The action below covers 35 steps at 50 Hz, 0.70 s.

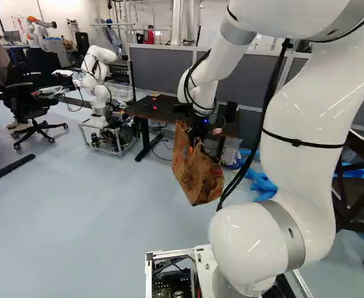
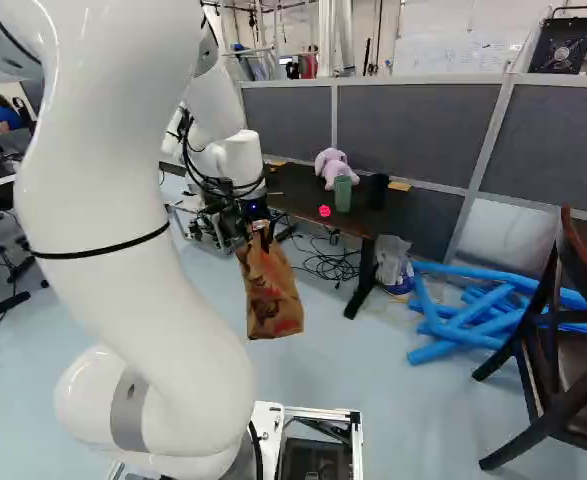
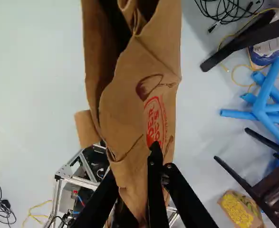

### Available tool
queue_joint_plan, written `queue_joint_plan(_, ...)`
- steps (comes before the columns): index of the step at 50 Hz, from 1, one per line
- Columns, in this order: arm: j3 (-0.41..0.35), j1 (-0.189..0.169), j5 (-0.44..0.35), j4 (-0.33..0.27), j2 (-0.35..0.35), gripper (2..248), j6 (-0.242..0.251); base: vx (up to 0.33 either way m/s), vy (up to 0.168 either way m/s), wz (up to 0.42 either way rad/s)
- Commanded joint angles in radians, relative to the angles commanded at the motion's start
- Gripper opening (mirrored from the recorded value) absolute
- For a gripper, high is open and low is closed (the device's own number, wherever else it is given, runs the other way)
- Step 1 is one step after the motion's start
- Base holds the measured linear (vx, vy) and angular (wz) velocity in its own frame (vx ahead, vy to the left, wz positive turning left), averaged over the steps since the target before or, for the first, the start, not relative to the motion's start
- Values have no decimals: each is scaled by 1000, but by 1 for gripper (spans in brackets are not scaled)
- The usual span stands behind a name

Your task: Pick up the bag on the ground and place it on the table

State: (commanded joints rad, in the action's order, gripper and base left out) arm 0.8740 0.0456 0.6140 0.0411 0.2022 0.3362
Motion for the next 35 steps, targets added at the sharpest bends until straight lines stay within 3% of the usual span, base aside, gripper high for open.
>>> queue_joint_plan(18, 44, -3, 105, -27, -23, 21, 0, 0, 0, 0)
queue_joint_plan(35, 88, -5, 142, -75, -43, 21, 0, 0, 0, 0)
